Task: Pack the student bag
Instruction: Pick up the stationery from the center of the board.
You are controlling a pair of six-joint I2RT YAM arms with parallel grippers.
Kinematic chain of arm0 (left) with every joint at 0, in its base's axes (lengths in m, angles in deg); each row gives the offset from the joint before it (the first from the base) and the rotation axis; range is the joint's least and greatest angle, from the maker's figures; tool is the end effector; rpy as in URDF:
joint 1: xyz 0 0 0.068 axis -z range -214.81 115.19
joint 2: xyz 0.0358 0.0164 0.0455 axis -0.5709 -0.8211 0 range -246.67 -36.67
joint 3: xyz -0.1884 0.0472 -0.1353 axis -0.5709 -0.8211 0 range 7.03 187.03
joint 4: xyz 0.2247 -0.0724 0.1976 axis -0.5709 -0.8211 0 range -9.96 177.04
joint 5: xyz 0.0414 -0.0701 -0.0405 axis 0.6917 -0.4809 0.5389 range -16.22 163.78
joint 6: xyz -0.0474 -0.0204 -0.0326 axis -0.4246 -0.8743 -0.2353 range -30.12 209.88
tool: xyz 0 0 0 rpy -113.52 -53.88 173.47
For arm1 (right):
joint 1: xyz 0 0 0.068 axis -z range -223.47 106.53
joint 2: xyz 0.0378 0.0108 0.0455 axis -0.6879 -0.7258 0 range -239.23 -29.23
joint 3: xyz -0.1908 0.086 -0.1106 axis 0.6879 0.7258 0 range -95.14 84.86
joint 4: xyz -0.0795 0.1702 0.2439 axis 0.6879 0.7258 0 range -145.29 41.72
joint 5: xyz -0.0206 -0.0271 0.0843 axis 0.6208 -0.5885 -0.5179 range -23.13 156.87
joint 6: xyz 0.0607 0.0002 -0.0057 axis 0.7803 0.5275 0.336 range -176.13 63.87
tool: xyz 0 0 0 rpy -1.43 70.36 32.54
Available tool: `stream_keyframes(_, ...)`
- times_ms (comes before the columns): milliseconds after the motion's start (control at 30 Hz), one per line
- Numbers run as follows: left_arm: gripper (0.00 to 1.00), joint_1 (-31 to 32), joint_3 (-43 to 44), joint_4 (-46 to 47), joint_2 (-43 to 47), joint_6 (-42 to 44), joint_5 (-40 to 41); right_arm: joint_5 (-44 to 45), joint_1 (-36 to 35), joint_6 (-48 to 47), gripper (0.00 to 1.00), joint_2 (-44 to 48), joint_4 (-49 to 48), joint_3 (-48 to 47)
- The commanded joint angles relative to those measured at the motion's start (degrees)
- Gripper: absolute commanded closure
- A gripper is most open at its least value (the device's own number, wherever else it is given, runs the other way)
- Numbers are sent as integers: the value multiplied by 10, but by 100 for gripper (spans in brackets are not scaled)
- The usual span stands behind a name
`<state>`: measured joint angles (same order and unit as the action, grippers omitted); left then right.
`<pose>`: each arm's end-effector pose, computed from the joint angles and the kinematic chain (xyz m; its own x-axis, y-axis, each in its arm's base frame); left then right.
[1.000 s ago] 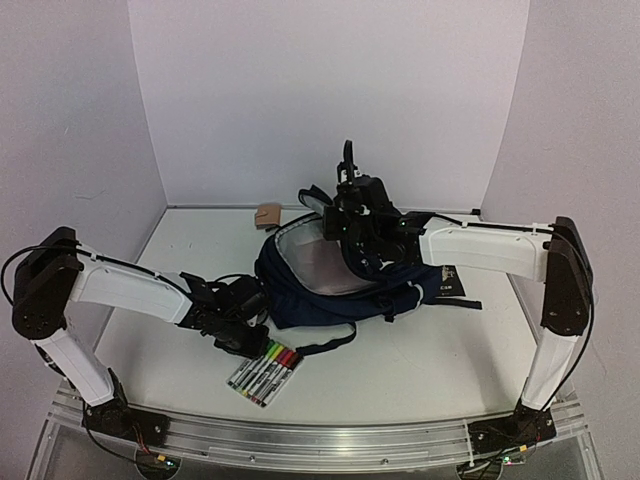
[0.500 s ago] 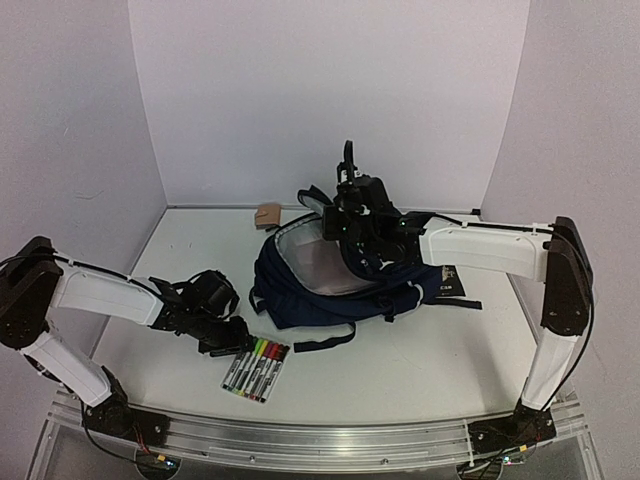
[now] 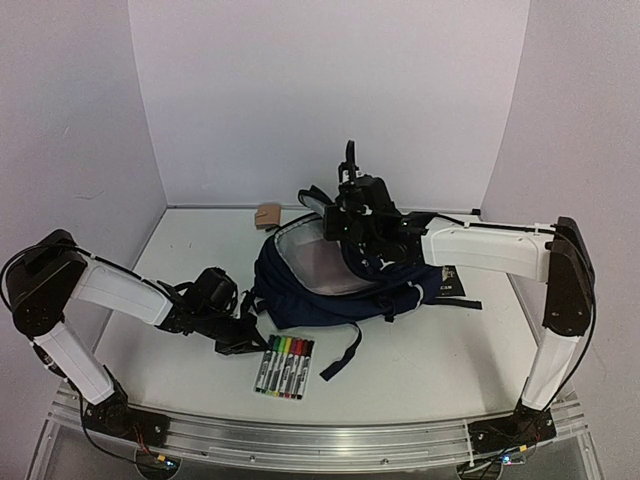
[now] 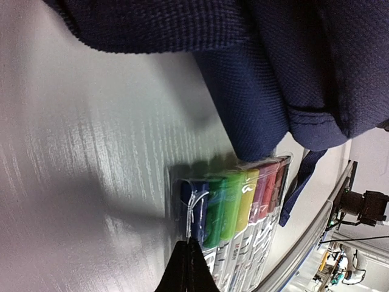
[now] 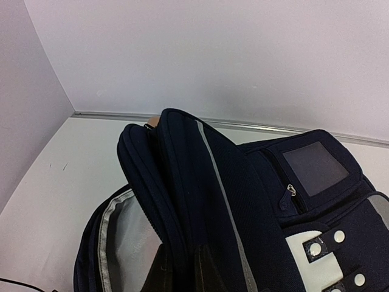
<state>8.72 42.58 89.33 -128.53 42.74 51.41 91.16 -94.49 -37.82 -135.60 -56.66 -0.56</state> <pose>0.2118 -0.2251 0.0345 -0.9848 0.0005 -0.1738 0.1134 0.7597 -0.6403 0.3219 0.3682 0.2430 -0.3460 0.0275 -0.9378 -0.3751 0.9121 0.1651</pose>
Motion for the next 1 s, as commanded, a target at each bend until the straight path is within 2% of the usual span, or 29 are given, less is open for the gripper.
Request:
stream_keyframes(0, 100, 3, -42, -49, -23, 32, 10, 11, 4, 8, 100, 41, -34, 5)
stream_keyframes(167, 100, 3, -59, -12, 27, 41, -4, -18, 4, 10, 100, 56, -19, 25)
stream_keyframes(200, 100, 3, -62, -5, 34, 41, -5, -33, 4, 15, 94, 63, -3, 28)
stream_keyframes(233, 100, 3, -64, -2, 43, 42, -6, -44, 3, 23, 84, 72, 10, 33)
stream_keyframes(300, 100, 3, -70, -1, 57, 43, -7, -85, 3, 41, 50, 100, 34, 59)
stream_keyframes(333, 100, 3, -71, -1, 61, 43, -7, -113, 3, 55, 37, 122, 40, 74)
stream_keyframes(400, 100, 3, -77, 0, 67, 43, -9, -163, 3, 80, 23, 153, 45, 113)
stream_keyframes(567, 100, 2, -95, 42, 71, 40, -37, -292, -1, 190, 14, 201, 28, 215)
stream_keyframes(667, 100, 2, -105, 82, 80, 33, -51, -342, -17, 257, 13, 205, -37, 278)
stream_keyframes(800, 100, 2, -117, 109, 107, 27, -60, -377, -44, 312, 13, 180, -113, 340)
stream_keyframes(967, 100, 2, -137, 122, 160, 26, -61, -385, -67, 325, 16, 119, -172, 371)
